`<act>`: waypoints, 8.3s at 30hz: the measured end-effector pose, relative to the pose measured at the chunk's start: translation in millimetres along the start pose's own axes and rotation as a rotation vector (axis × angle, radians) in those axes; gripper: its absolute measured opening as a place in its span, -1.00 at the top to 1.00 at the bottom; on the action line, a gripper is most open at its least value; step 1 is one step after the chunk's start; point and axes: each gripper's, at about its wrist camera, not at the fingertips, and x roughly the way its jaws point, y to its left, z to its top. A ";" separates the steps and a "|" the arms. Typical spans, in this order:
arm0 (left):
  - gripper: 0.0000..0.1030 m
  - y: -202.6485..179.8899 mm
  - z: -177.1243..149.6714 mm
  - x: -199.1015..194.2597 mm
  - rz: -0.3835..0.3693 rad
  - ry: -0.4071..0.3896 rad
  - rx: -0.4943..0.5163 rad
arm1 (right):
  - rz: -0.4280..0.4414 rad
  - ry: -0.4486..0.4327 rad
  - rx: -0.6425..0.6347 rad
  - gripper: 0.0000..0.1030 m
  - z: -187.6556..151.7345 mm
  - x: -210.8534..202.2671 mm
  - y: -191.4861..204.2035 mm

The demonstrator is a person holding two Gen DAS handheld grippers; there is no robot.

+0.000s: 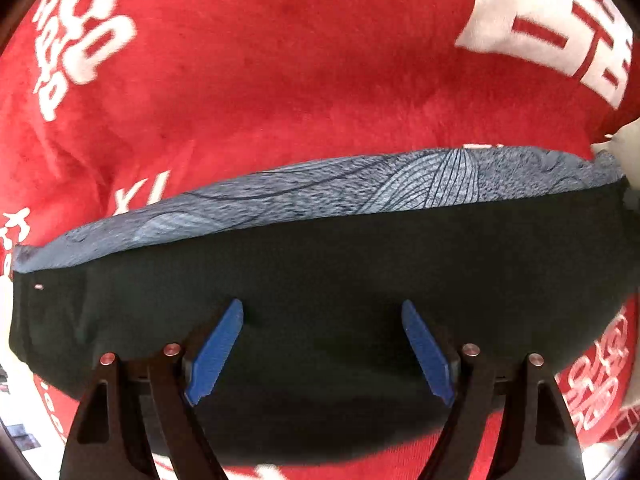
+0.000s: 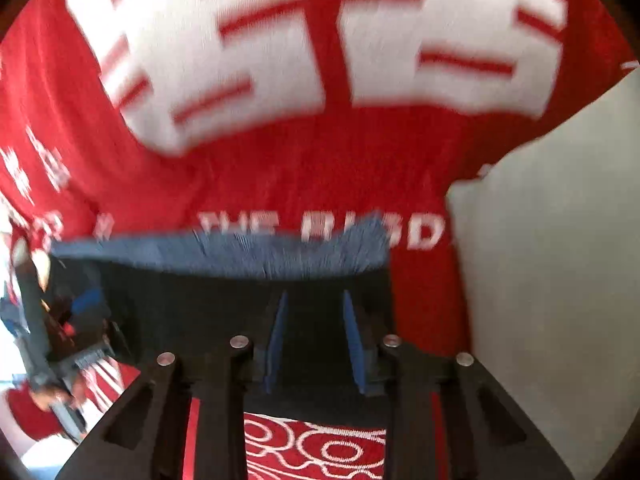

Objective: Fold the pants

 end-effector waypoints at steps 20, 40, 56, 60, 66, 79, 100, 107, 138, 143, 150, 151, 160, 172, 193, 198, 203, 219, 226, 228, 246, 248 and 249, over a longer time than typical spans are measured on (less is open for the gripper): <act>-0.69 69.7 57.1 24.5 0.102 -0.040 -0.040 | -0.115 -0.049 -0.016 0.12 18.2 48.3 8.1; -0.69 214.2 -70.4 -12.1 0.156 0.017 -0.120 | 0.406 0.092 0.203 0.02 -117.8 52.2 165.3; -0.69 292.1 -109.3 -17.7 0.004 -0.043 -0.098 | 0.503 0.104 0.244 0.02 -145.3 106.2 325.6; -0.69 333.1 -99.8 -18.3 0.036 -0.075 -0.143 | 0.524 0.095 0.242 0.02 -146.4 114.6 338.6; -0.69 359.4 -97.9 1.9 0.047 -0.045 -0.187 | 0.544 0.073 0.256 0.02 -146.8 126.8 350.2; -0.69 335.7 -102.2 10.9 0.001 -0.024 -0.127 | 0.593 0.080 0.282 -0.01 -147.6 144.5 367.9; -0.69 274.2 -135.6 6.7 0.013 -0.008 0.087 | 0.534 0.089 0.404 0.93 -173.8 149.9 351.7; -0.69 272.8 -123.0 -12.1 -0.039 -0.031 0.004 | 0.505 0.022 0.354 -0.02 -155.4 108.3 334.5; -0.54 231.8 -120.5 -8.0 -0.088 -0.024 0.060 | 0.572 0.021 0.647 0.91 -167.8 135.5 289.9; -0.54 232.9 -114.0 -17.7 -0.079 -0.024 0.061 | 0.537 0.051 0.561 0.80 -164.5 116.5 289.6; -0.54 208.8 -83.5 -42.1 -0.124 -0.069 0.033 | 0.342 -0.046 0.426 0.63 -151.3 49.1 242.1; -0.54 198.2 -76.1 -42.9 -0.134 -0.073 0.034 | 0.295 -0.071 0.436 0.63 -148.2 40.0 226.5; -0.54 108.9 -37.5 -14.4 -0.139 -0.067 0.111 | 0.018 -0.158 0.454 0.63 -112.3 18.8 109.5; -0.63 119.9 8.1 -19.4 -0.079 -0.112 -0.008 | 0.131 -0.185 0.456 0.86 -82.8 18.8 63.9; -0.64 115.6 23.0 13.6 -0.055 -0.122 -0.091 | -0.022 -0.247 0.389 1.00 -19.1 38.6 -17.2; -0.64 101.5 23.1 -4.0 -0.042 -0.106 -0.066 | -0.067 -0.232 0.390 -0.14 -48.4 3.9 -1.3; -0.64 80.5 -12.1 -31.2 -0.091 -0.092 0.035 | -0.061 -0.195 0.328 -0.29 -99.1 -9.2 27.3; -0.98 82.3 -41.2 -11.0 -0.076 -0.026 0.001 | 0.020 -0.167 0.275 -0.89 -134.3 -3.4 -15.6; -0.98 80.2 -32.1 -10.7 -0.072 -0.024 0.003 | 0.065 -0.151 0.292 -1.00 -112.0 11.5 16.0; -0.98 80.0 -33.1 -12.4 -0.070 -0.025 0.007 | 0.091 -0.164 0.334 -1.00 -117.4 5.2 12.8; -0.98 59.8 -28.2 -21.3 0.003 -0.031 0.028 | 0.480 -0.283 0.709 -0.70 -183.3 -10.3 -24.1; -0.98 50.3 -25.4 -35.9 -0.031 -0.061 0.028 | 0.535 -0.294 0.770 -0.49 -194.2 -5.3 -33.6; -0.98 43.2 -23.7 -43.2 -0.046 -0.079 0.037 | 0.554 -0.299 0.803 -0.45 -199.9 -2.7 -39.2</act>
